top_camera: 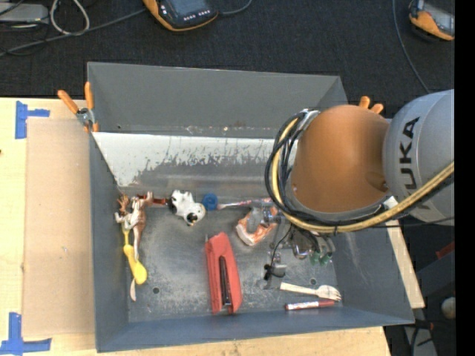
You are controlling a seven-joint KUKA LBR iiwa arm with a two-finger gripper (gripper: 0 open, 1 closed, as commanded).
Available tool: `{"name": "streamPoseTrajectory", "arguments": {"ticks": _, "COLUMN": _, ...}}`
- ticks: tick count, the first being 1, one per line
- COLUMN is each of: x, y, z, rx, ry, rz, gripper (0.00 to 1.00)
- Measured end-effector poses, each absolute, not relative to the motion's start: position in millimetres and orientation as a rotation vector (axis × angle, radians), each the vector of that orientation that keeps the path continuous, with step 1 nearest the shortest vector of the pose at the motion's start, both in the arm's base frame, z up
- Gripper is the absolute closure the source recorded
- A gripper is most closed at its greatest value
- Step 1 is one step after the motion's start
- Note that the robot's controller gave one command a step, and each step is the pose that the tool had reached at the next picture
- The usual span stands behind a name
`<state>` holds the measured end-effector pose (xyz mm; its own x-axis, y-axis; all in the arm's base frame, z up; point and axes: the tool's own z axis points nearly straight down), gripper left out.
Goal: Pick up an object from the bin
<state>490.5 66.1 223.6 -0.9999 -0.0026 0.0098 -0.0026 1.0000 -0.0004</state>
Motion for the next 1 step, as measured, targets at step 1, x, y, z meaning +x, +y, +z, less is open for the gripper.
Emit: {"name": "streamPoseTrajectory", "arguments": {"ticks": 1, "x": 492.2, "y": 65.7, "z": 227.2, "rx": 0.000, "ry": -3.139, "rz": 0.000, "gripper": 0.00}}
